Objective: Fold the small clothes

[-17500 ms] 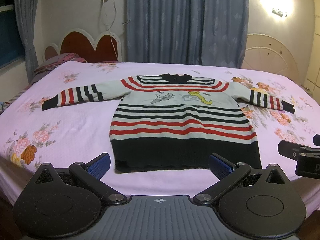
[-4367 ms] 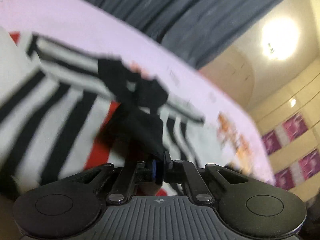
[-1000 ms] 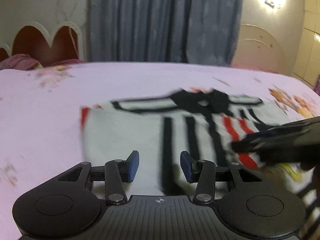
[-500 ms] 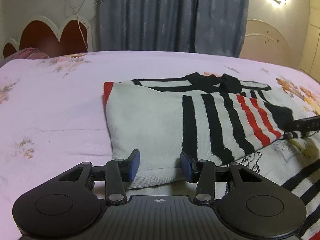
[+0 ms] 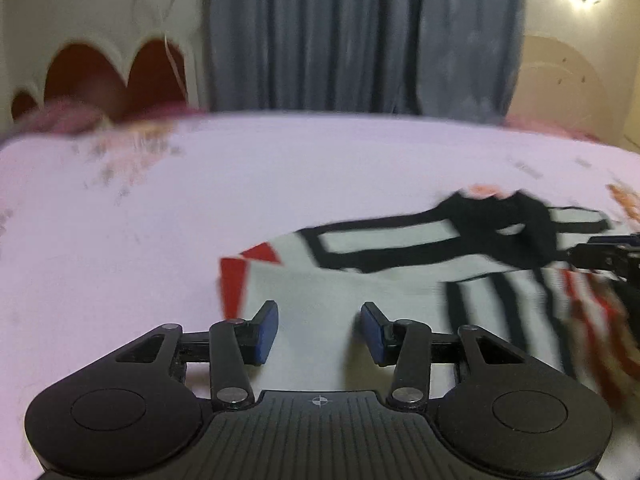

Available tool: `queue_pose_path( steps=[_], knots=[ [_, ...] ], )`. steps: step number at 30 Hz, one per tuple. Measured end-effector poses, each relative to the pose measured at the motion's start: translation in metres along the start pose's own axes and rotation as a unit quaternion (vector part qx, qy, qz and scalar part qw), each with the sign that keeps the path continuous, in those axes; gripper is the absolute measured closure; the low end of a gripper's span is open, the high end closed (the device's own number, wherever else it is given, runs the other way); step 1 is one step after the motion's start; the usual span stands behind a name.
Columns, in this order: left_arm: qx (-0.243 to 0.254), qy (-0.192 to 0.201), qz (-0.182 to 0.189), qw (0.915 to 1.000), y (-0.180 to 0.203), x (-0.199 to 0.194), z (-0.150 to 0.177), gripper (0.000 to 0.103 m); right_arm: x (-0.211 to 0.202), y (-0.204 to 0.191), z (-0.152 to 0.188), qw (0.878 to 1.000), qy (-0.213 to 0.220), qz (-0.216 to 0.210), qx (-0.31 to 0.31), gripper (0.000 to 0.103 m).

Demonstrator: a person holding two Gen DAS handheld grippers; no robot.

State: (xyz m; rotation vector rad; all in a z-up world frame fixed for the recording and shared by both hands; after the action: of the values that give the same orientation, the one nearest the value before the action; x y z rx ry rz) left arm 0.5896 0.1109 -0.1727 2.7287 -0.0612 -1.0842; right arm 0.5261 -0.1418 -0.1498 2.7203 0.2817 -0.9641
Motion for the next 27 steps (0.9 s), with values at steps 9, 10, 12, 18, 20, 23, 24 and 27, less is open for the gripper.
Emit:
queue_pose_path(
  steps=[9, 10, 12, 18, 20, 23, 24, 27],
  knots=[
    [-0.020, 0.019, 0.060, 0.9978, 0.022, -0.049, 0.025, 0.049, -0.009, -0.016, 0.010, 1.000, 0.005, -0.015, 0.009, 0.071],
    [-0.006, 0.008, 0.064, 0.9979, 0.034, -0.050, 0.039, 0.049, -0.011, -0.025, 0.015, 1.000, 0.005, -0.024, 0.000, 0.071],
    [0.015, -0.014, 0.045, 0.9988, 0.044, -0.040, 0.061, 0.049, 0.000, -0.038, 0.033, 0.999, -0.031, -0.020, -0.031, 0.071],
    [-0.018, 0.041, 0.041, 0.9981, 0.034, -0.085, 0.057, 0.049, -0.041, -0.018, 0.026, 1.000, 0.012, 0.015, -0.016, 0.067],
    [-0.018, 0.021, 0.036, 0.9990, 0.021, -0.084, 0.068, 0.049, -0.043, -0.006, 0.044, 0.999, -0.011, 0.034, -0.011, 0.068],
    [0.002, -0.005, 0.029, 0.9996, 0.011, -0.073, 0.078, 0.049, -0.039, 0.005, 0.070, 0.998, -0.056, 0.037, 0.004, 0.067],
    [-0.001, -0.004, 0.031, 0.9995, 0.011, -0.077, 0.076, 0.049, -0.045, 0.005, 0.069, 0.997, -0.058, 0.039, 0.011, 0.067],
    [-0.010, 0.011, 0.043, 0.9990, 0.008, -0.093, 0.074, 0.049, -0.071, 0.008, 0.067, 0.998, -0.033, 0.050, 0.030, 0.067]
  ],
)
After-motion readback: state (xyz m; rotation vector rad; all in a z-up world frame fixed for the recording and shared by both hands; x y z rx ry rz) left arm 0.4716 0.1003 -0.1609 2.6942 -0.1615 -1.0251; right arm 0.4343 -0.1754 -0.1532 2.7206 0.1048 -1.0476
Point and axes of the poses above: each gripper's, at about its wrist camera, not at the fingertips, and x roughly the way its jaws point, y to its right, z to its underside, the point moved 7 cm from there along x, roughly the way its jaws point, and after that the axes turned 14 degrees about -x, right-handed, at the moved point
